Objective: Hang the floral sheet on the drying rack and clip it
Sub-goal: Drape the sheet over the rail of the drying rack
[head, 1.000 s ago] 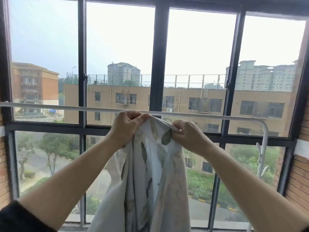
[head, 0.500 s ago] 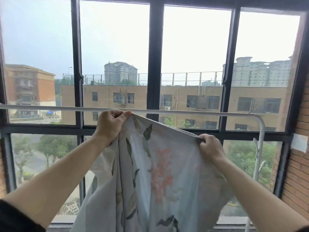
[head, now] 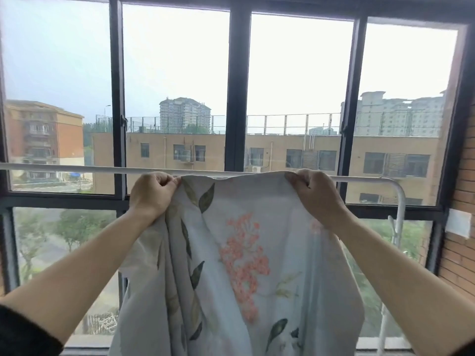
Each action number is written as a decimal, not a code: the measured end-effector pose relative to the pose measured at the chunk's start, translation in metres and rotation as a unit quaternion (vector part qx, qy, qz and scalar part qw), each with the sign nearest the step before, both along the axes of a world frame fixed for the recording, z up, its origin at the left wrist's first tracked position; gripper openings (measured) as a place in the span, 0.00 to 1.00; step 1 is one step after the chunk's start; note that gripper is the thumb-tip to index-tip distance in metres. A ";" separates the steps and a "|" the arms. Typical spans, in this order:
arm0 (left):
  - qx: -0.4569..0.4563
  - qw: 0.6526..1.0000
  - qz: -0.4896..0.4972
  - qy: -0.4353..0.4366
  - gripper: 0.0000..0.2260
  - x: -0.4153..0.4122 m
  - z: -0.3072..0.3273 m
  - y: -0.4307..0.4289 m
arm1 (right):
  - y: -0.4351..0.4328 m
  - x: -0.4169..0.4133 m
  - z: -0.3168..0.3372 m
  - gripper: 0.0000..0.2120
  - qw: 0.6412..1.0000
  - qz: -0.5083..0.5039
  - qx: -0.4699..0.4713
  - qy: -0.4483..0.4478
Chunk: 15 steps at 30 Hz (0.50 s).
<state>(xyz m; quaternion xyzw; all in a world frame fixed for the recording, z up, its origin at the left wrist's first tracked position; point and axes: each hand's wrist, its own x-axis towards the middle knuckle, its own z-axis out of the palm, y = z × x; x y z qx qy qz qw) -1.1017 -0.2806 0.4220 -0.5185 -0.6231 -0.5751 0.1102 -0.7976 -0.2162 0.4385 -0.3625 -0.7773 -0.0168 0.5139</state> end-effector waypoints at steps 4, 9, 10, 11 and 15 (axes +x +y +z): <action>-0.020 1.000 0.008 0.012 0.13 0.013 -0.003 -0.004 | -0.005 -0.006 0.003 0.23 0.999 0.039 -0.004 0.013; -0.051 0.959 -0.274 0.044 0.40 0.062 -0.007 -0.012 | -0.020 -0.032 0.007 0.23 0.992 0.123 -0.005 -0.026; -0.076 0.939 -0.334 0.014 0.41 0.068 -0.007 -0.012 | -0.024 -0.037 0.008 0.23 0.990 0.140 -0.003 -0.029; -0.105 0.921 -0.374 -0.016 0.40 0.073 -0.008 -0.010 | -0.026 -0.041 0.008 0.22 0.988 0.154 0.000 -0.030; -0.166 0.883 -0.436 -0.038 0.07 0.079 -0.021 -0.007 | -0.027 -0.043 0.004 0.20 0.986 0.166 0.007 -0.030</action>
